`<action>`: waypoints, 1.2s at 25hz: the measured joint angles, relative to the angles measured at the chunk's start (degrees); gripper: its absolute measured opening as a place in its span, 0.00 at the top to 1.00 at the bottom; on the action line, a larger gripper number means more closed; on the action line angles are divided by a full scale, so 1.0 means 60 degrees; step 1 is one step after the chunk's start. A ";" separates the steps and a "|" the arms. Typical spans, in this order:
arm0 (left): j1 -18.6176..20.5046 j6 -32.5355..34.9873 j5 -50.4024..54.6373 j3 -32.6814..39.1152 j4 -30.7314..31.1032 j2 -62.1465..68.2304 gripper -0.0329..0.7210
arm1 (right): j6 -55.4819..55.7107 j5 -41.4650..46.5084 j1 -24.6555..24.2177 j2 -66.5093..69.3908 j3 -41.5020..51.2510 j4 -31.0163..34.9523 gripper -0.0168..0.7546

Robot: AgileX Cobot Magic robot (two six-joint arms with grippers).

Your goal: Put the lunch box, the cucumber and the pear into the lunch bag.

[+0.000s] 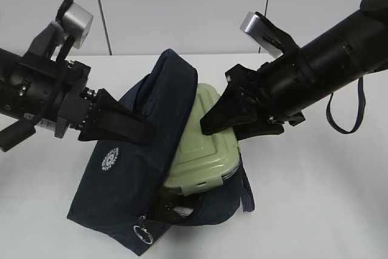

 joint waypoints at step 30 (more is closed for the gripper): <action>0.0010 0.0000 0.0222 0.0000 -0.0017 0.0000 0.98 | -0.0561 -0.0190 0.0774 0.0590 -0.1552 -0.0938 0.23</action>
